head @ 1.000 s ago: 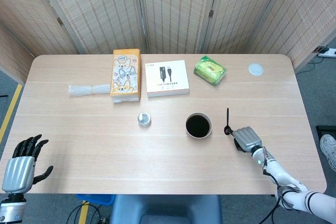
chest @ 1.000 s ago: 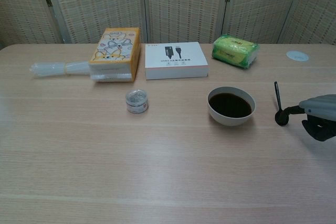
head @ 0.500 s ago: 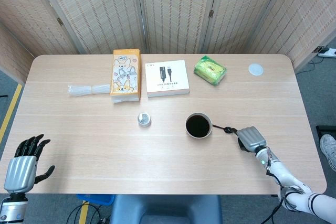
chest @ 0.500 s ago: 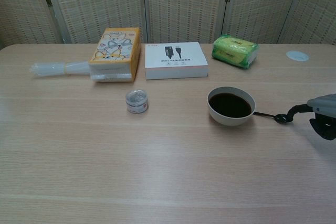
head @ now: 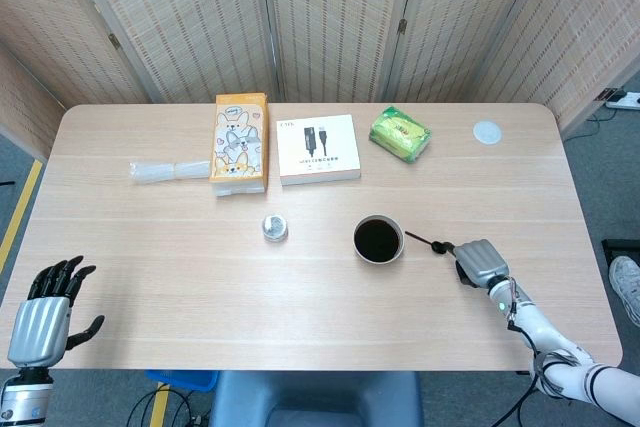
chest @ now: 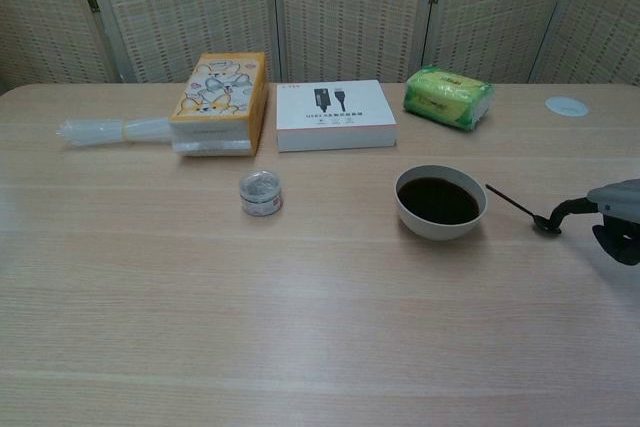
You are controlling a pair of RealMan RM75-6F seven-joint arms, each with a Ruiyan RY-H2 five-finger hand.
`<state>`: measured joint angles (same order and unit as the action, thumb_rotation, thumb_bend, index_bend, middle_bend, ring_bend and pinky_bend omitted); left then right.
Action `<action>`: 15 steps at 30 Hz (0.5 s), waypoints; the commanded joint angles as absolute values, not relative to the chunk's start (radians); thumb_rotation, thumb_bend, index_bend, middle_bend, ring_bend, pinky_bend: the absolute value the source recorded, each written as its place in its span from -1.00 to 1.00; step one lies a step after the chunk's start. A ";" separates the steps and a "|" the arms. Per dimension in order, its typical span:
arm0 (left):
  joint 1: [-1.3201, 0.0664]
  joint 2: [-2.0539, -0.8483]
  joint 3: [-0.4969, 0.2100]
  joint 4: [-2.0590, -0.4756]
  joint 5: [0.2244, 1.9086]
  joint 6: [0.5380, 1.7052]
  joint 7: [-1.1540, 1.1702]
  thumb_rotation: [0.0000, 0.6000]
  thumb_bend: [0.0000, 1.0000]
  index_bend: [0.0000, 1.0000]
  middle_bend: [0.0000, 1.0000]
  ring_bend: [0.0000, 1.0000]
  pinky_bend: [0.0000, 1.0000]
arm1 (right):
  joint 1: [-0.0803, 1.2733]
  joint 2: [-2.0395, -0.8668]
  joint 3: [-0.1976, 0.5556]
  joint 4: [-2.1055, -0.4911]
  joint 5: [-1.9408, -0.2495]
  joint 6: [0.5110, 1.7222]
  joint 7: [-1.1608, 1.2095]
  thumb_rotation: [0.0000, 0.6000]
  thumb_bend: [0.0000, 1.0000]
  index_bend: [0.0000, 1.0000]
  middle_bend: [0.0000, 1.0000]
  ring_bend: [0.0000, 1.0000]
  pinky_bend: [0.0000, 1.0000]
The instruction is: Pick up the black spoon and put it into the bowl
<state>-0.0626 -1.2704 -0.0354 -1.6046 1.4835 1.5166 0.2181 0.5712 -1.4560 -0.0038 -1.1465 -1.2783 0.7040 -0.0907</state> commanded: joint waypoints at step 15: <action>-0.064 -1.272 -0.036 -1.605 1.484 1.516 0.222 1.00 -0.47 -0.56 -0.73 -0.74 -0.70 | 0.568 -1.447 0.009 -1.139 -1.282 0.726 -0.083 1.00 0.69 -0.52 0.96 1.00 1.00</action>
<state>-0.0643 -1.2724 -0.0365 -1.6046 1.4838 1.5155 0.2216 0.5685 -1.4477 0.0081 -1.1386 -1.2813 0.7245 -0.0834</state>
